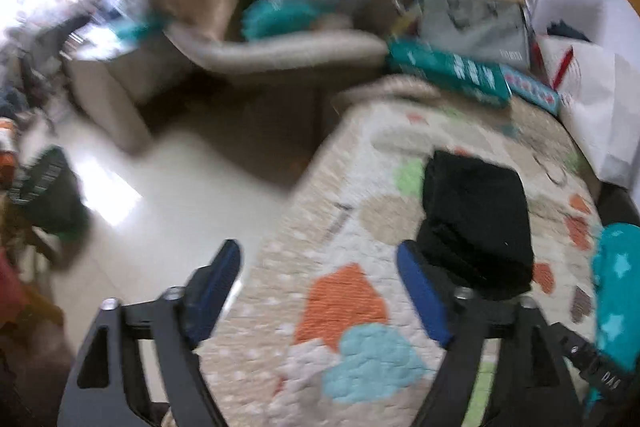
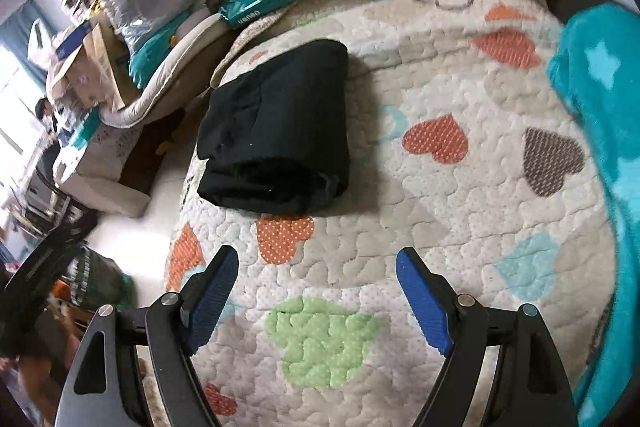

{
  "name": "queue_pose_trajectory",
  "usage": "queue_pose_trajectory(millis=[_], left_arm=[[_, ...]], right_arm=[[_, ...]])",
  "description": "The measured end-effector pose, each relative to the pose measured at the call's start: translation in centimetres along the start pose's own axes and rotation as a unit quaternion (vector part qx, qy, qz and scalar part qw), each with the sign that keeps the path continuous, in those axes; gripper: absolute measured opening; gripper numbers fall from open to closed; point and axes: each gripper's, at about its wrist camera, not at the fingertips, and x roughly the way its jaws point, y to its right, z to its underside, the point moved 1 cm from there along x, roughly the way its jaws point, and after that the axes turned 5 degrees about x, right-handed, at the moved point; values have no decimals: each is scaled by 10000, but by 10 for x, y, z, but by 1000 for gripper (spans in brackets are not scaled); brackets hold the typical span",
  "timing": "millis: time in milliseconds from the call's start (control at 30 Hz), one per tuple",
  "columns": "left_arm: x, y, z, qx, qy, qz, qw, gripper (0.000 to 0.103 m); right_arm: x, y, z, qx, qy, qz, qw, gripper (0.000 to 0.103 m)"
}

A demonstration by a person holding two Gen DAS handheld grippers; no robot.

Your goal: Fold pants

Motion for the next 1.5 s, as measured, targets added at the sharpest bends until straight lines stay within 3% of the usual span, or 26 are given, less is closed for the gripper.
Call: queue_pose_trajectory(millis=[133, 267, 333, 500, 700, 1500], left_arm=[[-49, -1, 17, -23, 935, -413, 9948, 102], [-74, 15, 14, 569, 1165, -200, 9914, 103], [-76, 24, 14, 715, 1036, -121, 9920, 103], [-58, 33, 21, 848, 288, 10, 9960, 103], [-42, 37, 40, 861, -248, 252, 9957, 103], [-26, 52, 56, 1135, -618, 321, 9911, 103]], right_arm=[[-18, -10, 11, -330, 339, 146, 9988, 86], [-27, -23, 22, -619, 531, 277, 9963, 86], [-31, -30, 27, -751, 589, 320, 9949, 86], [-36, -37, 33, -930, 720, 353, 9924, 87], [-27, -38, 38, -986, 593, 387, 9926, 88], [-12, -29, 39, -942, 452, 499, 9933, 88]])
